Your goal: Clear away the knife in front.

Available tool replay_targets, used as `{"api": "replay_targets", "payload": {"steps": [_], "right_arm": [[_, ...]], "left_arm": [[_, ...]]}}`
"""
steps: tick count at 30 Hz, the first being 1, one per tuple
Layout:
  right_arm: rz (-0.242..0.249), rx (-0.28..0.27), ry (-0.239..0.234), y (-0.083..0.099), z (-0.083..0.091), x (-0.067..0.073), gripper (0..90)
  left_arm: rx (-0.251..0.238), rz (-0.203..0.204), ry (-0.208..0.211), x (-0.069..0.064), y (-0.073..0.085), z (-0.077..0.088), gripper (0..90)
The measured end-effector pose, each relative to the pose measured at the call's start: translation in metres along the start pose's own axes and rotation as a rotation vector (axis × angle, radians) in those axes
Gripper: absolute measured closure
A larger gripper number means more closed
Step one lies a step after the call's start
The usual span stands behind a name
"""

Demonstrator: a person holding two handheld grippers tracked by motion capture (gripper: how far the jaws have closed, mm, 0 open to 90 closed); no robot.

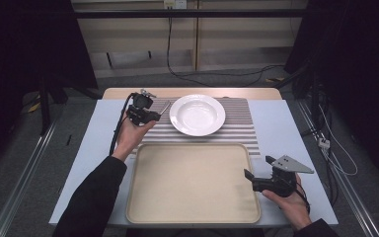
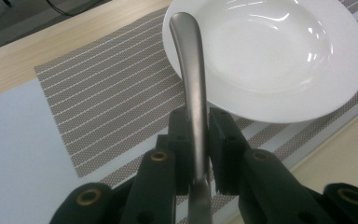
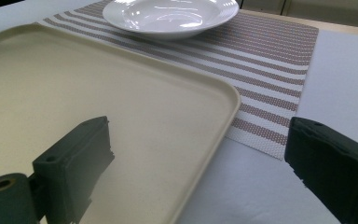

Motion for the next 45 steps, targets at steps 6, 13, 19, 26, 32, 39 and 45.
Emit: {"api": "replay_targets", "payload": {"steps": [6,13,19,26,32,39,45], "right_arm": [[0.005,0.001,0.002,0.000,0.000,0.000,7.7],[0.003,0.003,0.003,0.000,0.000,0.000,7.7],[0.005,0.002,0.004,0.000,0.000,0.000,7.7],[0.007,0.002,0.004,0.000,0.000,0.000,7.7],[0.009,0.001,0.004,0.000,0.000,0.000,7.7],[0.011,0.003,0.003,0.000,0.000,0.001,7.7],[0.014,0.003,0.003,0.000,0.000,0.001,7.7]], "left_arm": [[0.005,-0.018,0.000,-0.004,0.007,0.010,80.0],[-0.015,-0.030,0.020,-0.014,0.014,0.021,79.9],[-0.012,-0.045,0.036,-0.027,0.021,0.026,79.9],[0.000,-0.055,0.045,-0.041,0.030,0.029,79.9],[0.008,-0.056,0.042,-0.050,0.033,0.033,79.9],[0.012,-0.083,0.058,-0.061,0.038,0.037,79.9],[0.016,-0.087,0.079,-0.070,0.045,0.038,79.9]]}}
Point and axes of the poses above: each handheld gripper's, and its own axes: z roughly backward along the jaws, y roughly out of its underside, x roughly to its left, the point moved 7 cm from there along -z, roughly forward along the jaws, and after that the axes turned 5 degrees about -z, right-handed, at the moved point
